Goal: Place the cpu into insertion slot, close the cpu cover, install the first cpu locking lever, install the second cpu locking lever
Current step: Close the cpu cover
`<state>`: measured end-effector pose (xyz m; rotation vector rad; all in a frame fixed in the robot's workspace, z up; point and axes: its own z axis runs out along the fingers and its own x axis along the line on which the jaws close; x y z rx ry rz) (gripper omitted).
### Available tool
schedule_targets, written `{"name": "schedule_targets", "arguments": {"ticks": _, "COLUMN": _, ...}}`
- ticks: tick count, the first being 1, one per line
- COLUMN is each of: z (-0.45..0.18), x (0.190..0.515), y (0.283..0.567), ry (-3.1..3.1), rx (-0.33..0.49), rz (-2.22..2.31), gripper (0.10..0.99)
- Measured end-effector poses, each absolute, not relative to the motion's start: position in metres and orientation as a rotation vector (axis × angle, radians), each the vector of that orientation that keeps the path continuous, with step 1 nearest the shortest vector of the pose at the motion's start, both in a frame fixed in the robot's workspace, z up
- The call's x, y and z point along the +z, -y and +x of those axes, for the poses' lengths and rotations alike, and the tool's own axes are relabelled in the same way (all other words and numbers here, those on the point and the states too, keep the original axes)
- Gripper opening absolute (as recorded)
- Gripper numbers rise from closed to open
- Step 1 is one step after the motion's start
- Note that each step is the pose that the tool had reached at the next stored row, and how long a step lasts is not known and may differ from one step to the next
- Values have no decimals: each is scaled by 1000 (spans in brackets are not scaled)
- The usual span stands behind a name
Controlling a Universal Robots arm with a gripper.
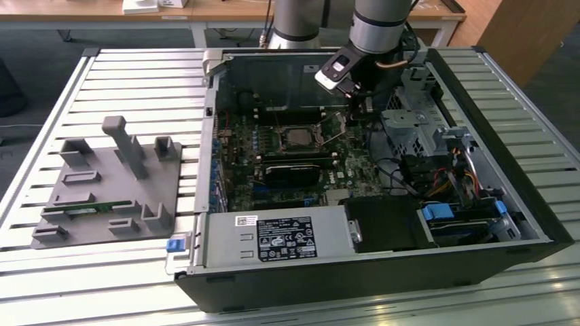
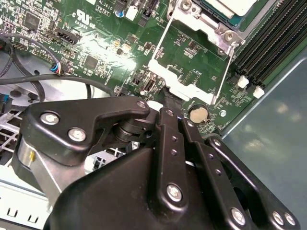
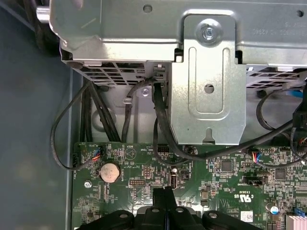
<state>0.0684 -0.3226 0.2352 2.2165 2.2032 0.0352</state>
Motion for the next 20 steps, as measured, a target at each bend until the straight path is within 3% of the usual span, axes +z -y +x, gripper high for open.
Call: {"name": "schedule_targets", "arguments": {"ticks": 20, "z": 59, "x": 235, "y": 323, "ry": -2203, "rx": 35, "rz": 2217, "gripper": 106}}
